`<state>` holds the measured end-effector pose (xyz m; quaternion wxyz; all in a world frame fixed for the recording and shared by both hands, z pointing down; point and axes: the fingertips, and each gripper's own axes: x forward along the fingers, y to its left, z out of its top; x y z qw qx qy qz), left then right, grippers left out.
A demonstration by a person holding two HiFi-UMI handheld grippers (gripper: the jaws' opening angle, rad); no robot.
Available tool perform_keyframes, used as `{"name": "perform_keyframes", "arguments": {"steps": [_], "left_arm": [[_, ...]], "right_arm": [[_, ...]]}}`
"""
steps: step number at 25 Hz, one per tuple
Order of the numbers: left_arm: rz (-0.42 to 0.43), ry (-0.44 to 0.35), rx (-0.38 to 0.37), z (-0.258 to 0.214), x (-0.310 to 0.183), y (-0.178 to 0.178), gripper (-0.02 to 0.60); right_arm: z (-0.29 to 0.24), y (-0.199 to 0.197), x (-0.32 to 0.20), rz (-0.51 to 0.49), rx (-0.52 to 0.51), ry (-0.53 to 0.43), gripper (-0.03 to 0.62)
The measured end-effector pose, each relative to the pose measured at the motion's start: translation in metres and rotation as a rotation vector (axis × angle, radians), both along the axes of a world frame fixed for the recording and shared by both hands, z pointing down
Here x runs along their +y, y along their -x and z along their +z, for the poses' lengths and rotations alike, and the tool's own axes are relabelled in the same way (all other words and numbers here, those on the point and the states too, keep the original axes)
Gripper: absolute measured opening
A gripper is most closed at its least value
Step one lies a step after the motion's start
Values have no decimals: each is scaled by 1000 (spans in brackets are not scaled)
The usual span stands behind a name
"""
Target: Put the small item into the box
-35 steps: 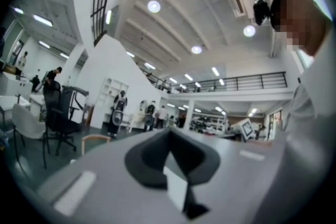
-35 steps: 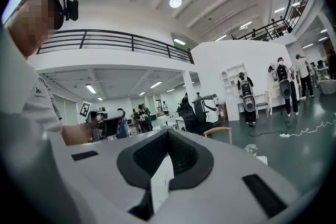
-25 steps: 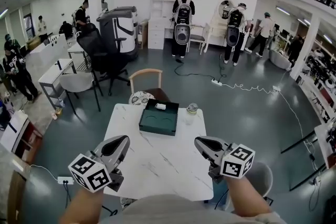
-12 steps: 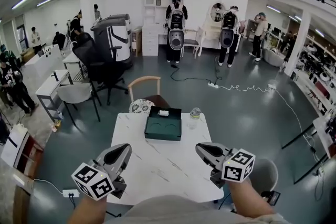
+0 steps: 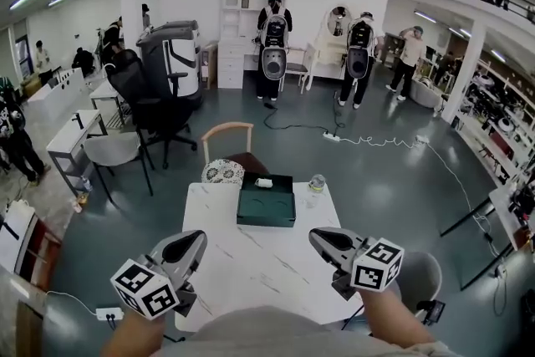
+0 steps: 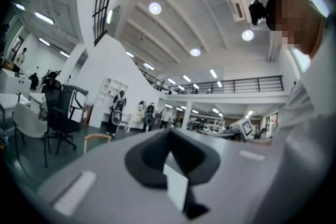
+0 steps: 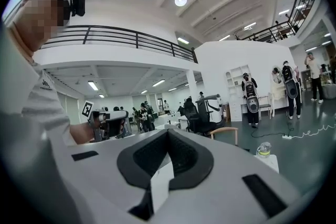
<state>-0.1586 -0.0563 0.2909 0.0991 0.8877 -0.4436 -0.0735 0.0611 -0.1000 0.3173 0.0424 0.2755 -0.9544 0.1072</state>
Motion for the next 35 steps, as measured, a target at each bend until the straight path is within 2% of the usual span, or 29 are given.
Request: {"name": "perform_keyframes", "arguments": {"steps": [14, 20, 35], "left_arm": [[-35, 11, 30, 3, -8, 14, 6], [-45, 12, 36, 6, -8, 11, 6], [-38, 20, 48, 8, -17, 6, 6]], "right_arm": [[-3, 5, -21, -19, -8, 1, 8], [6, 2, -22, -5, 86, -55, 7], [5, -2, -29, -9, 69, -42, 7]]}}
